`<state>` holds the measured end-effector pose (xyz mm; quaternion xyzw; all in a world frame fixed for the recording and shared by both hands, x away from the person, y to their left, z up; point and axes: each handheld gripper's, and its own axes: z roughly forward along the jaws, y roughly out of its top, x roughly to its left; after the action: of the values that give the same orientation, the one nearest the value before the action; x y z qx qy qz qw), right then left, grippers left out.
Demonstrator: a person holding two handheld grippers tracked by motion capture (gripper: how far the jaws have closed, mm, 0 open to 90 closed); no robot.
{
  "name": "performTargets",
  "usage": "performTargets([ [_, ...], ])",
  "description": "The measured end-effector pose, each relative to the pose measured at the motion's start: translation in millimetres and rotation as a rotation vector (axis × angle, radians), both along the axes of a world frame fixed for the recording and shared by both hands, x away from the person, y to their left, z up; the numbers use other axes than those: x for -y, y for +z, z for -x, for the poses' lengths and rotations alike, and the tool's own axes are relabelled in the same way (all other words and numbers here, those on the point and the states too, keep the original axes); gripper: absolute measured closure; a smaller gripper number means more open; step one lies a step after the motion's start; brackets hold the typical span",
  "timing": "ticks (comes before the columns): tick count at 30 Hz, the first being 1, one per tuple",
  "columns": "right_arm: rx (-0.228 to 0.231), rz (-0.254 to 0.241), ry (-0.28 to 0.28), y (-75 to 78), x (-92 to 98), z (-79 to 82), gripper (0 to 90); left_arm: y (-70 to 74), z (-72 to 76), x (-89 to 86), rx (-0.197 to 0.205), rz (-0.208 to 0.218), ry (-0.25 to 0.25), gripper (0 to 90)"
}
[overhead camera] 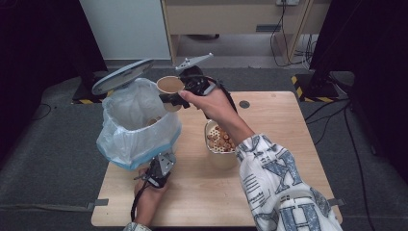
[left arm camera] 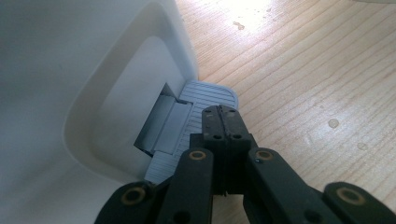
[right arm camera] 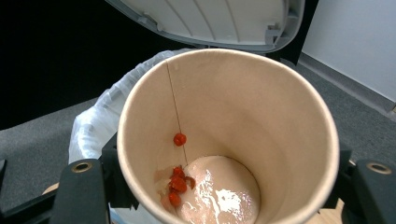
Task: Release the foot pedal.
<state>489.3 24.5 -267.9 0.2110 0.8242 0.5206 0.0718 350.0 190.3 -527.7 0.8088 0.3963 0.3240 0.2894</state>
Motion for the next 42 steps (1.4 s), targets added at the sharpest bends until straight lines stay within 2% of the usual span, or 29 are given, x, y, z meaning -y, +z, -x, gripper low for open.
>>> performTargets([
  [6,-0.004,-0.006,0.003,-2.3,-10.2,0.3,29.8,0.0,0.0,0.0,0.0,0.0,0.0,89.6],
  [17,0.004,0.005,0.016,-11.6,-40.3,-0.9,28.4,0.3,0.0,-0.6,-0.003,-0.002,-0.002,89.5],
  [19,0.025,0.005,0.012,-15.6,-46.0,-0.6,24.3,0.2,0.1,-0.6,-0.002,-0.001,-0.002,89.5],
  [21,0.035,-0.004,0.022,-18.8,-49.0,-0.7,11.0,0.1,0.0,-0.7,-0.001,0.001,-0.002,89.5],
  [22,0.033,-0.004,0.023,-19.5,-49.3,-0.7,8.3,0.1,-0.1,-0.7,-0.002,0.002,-0.003,89.6],
  [25,0.059,-0.008,0.006,-19.4,-45.6,0.1,7.4,0.1,0.0,-0.8,-0.001,0.002,-0.003,89.5],
  [28,0.057,-0.017,-0.006,-18.7,-37.5,-1.5,8.1,0.1,-0.1,-0.7,-0.001,0.0,-0.003,89.5],
  [42,0.064,-0.002,-0.057,-23.4,6.0,-6.4,8.5,0.1,0.1,-0.8,-0.001,0.002,-0.002,89.5],
])
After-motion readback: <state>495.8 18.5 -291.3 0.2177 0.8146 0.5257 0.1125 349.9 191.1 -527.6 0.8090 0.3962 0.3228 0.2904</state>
